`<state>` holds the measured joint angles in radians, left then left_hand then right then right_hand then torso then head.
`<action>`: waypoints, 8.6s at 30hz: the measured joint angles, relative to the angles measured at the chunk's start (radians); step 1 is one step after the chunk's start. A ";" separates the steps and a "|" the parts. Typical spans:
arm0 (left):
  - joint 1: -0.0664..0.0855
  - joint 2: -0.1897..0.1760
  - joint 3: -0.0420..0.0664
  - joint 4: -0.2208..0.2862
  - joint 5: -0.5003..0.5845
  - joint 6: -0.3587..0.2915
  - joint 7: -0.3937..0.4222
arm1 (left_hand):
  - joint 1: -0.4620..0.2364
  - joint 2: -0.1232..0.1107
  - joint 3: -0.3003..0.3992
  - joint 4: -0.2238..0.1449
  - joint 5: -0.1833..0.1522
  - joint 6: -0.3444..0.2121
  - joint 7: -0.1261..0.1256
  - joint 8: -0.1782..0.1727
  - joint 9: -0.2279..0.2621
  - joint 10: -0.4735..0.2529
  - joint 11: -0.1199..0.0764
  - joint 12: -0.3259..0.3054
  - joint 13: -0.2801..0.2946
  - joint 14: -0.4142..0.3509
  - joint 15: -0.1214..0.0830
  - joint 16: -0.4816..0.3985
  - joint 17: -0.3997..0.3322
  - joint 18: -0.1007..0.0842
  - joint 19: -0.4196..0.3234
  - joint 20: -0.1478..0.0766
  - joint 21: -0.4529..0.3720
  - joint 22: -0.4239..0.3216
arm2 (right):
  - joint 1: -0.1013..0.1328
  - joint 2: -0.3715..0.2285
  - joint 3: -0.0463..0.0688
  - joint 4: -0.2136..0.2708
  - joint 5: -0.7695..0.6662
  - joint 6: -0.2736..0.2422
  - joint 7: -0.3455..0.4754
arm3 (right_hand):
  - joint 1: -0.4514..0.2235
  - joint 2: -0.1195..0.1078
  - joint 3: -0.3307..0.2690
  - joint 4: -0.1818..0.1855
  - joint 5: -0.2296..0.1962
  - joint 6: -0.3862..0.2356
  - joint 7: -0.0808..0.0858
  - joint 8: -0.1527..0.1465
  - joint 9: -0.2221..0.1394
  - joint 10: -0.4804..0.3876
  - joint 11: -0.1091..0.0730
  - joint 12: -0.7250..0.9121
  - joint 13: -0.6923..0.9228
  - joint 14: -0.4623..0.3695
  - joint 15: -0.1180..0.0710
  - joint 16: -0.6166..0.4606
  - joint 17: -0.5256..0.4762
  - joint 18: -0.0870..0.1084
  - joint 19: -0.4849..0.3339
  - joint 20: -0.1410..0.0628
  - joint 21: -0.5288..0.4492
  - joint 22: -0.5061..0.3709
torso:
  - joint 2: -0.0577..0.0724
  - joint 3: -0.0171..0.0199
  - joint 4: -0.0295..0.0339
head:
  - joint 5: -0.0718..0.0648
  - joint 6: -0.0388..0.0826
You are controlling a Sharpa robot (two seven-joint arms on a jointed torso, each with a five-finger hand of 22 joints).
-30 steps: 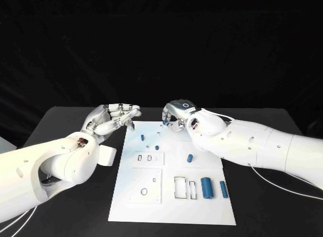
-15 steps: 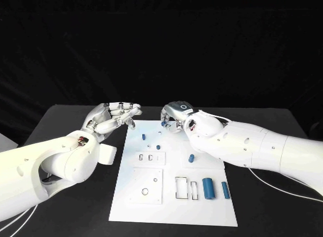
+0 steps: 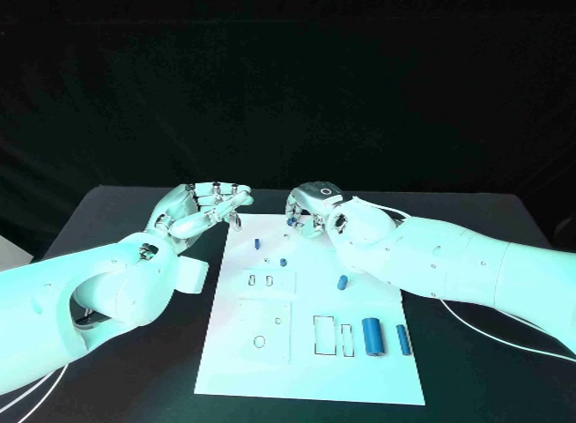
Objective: Assemble the parts on the task board
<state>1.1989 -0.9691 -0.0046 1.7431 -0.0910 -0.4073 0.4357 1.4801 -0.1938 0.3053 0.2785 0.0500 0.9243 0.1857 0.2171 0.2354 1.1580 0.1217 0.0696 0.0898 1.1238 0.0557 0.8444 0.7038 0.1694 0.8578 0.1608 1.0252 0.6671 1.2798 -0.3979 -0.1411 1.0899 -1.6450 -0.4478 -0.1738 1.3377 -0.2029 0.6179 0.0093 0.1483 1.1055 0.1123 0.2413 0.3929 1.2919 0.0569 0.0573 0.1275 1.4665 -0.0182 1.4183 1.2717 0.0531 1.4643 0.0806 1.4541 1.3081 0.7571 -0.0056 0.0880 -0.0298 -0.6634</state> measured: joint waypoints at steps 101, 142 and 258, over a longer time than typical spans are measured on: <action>0.001 0.003 -0.001 -0.051 0.008 0.013 -0.004 | 0.000 0.000 0.000 0.000 0.000 0.000 0.000 -0.005 0.000 -0.004 0.004 0.000 -0.001 0.000 0.000 0.008 0.000 0.000 -0.004 -0.004 0.012 0.006 | 0.020 -0.274 0.016 0.146 0.357 0.178 -0.091 | 0.131 -0.003 -0.380 0.232 0.106 -0.206 0.049 0.007 0.004 0.171 0.022 1.510 1.181 0.000 0.025 0.149 0.036 -0.047 0.002 0.027 0.113 -0.001 | -0.014 0.0095 -0.0302 | 0.007 -0.002; 0.001 0.001 -0.001 -0.056 0.008 0.018 -0.010 | 0.000 0.000 0.005 0.000 0.000 0.000 0.000 -0.005 0.002 -0.004 0.004 0.000 0.000 0.000 0.000 0.016 0.000 0.000 -0.007 0.000 0.019 0.011 | 0.001 -0.286 0.013 0.308 0.167 0.007 -0.121 | 0.114 -0.021 -0.233 0.230 0.179 -0.145 0.035 0.023 -0.012 0.175 -0.003 1.510 1.180 0.000 0.000 0.149 0.036 -0.046 0.000 0.010 0.112 0.000 | -0.015 0.0084 -0.0296 | 0.019 0.000; 0.002 0.001 -0.001 -0.063 0.007 0.022 -0.024 | 0.004 0.004 0.011 -0.005 0.000 -0.004 0.004 -0.008 0.002 -0.014 0.007 0.000 -0.001 0.000 0.000 0.024 -0.002 0.000 -0.015 0.000 0.031 0.019 | -0.035 -0.191 -0.001 0.253 0.167 -0.026 -0.109 | -0.144 0.004 -0.486 0.282 0.078 -0.166 0.042 -0.077 -0.023 0.171 0.018 1.510 1.181 0.000 0.025 0.149 0.036 -0.046 0.004 0.029 0.112 -0.001 | -0.009 0.0047 -0.0214 | 0.026 0.000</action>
<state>1.2005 -0.9676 -0.0054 1.6798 -0.0841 -0.3848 0.4118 1.4842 -0.1897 0.3162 0.2731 0.0499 0.9206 0.1893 0.2089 0.2374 1.1437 0.1287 0.0696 0.0892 1.1238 0.0557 0.8679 0.7017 0.1691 0.8433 0.1611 1.0565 0.6859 1.2451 -0.5893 -0.1420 1.3433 -1.4776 -0.4735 -0.2830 1.1934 -0.1986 0.1316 0.2916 0.2267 0.9396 0.1538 0.1642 0.3703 1.4631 0.0751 1.5670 1.3080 1.4665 0.0070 1.5675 1.3077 0.0068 1.4679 0.1094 1.5664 1.3075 0.7484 -0.0009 0.0666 -0.0042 -0.6635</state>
